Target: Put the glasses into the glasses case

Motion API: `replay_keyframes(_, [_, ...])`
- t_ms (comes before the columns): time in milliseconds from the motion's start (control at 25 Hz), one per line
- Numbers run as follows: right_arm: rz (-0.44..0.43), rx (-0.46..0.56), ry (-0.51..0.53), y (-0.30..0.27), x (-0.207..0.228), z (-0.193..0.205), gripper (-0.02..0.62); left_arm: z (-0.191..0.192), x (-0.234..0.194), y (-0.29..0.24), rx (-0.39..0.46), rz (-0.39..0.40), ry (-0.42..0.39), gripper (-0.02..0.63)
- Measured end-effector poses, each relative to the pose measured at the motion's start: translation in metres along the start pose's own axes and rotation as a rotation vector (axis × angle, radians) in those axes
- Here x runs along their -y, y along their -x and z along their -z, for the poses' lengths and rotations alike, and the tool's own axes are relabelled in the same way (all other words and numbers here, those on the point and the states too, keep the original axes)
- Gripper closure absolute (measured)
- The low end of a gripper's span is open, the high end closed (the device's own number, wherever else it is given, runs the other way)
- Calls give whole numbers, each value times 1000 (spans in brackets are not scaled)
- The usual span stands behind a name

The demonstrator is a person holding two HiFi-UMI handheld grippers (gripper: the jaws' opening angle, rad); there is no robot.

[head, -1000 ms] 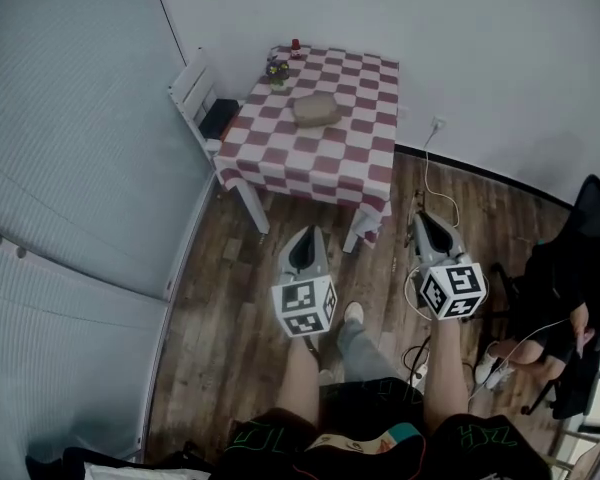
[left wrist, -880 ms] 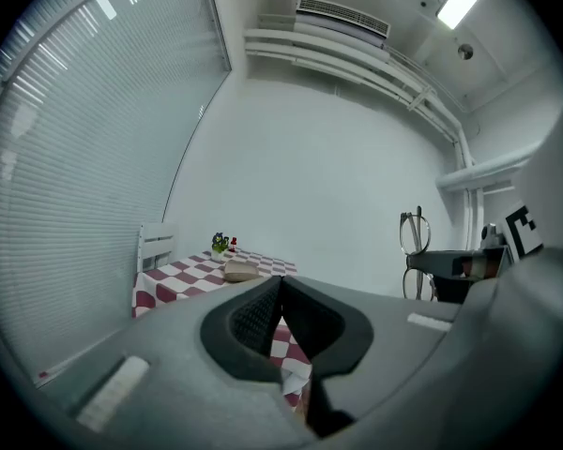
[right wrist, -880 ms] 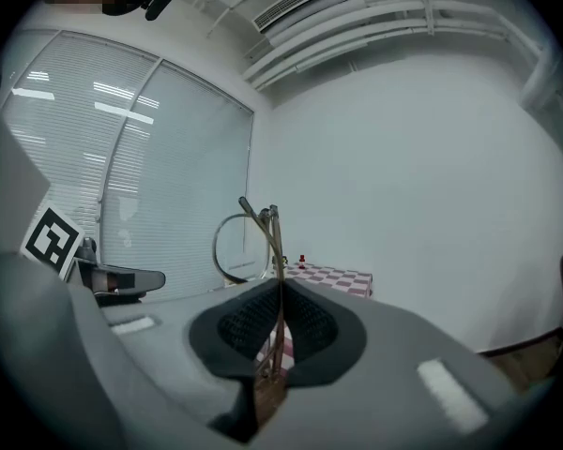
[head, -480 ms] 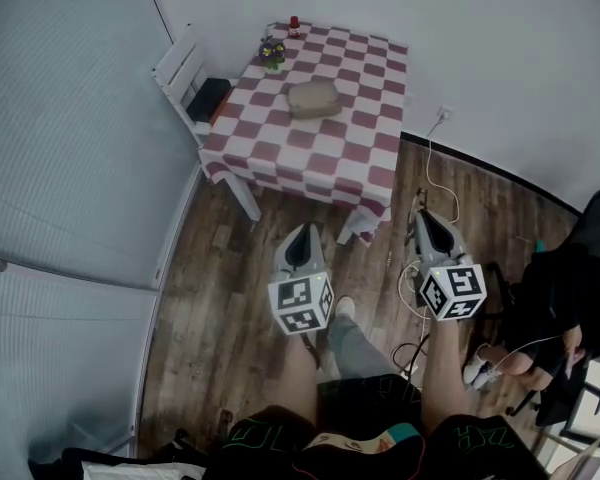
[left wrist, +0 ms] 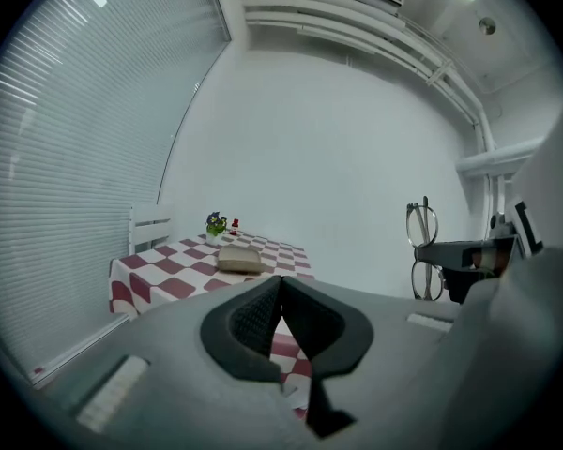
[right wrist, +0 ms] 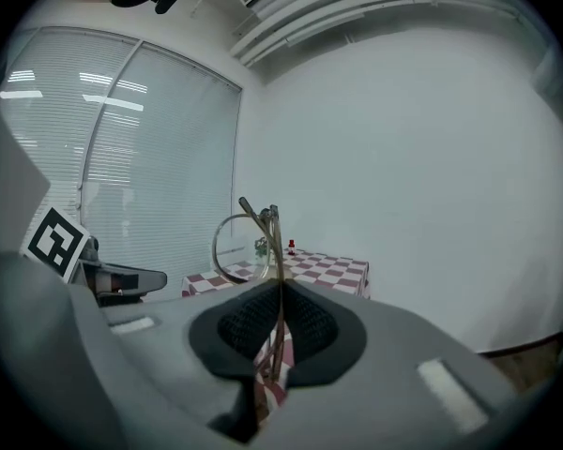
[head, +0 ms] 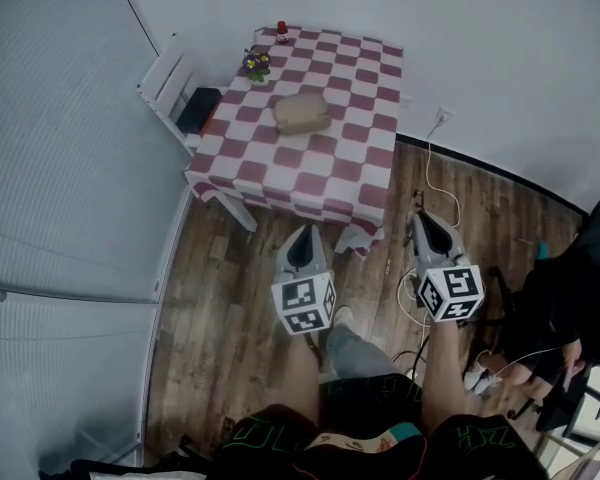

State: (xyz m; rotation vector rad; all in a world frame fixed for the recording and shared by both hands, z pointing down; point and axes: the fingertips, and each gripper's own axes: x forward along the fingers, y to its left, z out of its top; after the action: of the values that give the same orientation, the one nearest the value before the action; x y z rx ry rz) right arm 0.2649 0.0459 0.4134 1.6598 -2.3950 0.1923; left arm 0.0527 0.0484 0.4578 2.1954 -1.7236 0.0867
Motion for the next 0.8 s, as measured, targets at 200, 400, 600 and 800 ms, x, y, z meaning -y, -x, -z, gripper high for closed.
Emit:
replay_keyframes(200, [-2,11,-4,-17,26,-9,575,-16,18,-28,17,14,-12,598])
replay_keyframes(400, [-8,40,-22,-34,46,-20,575,-26,23,-46,23,15,-34,598])
replay_keyframes(600, [-32,70,-46,-46,52,-29,575,-41,20,-52,27,-25,-74,598])
replay_keyframes(800, [-32,115,-80,-53,63,-40,575,-62,24,-58,47,-26,-131,598])
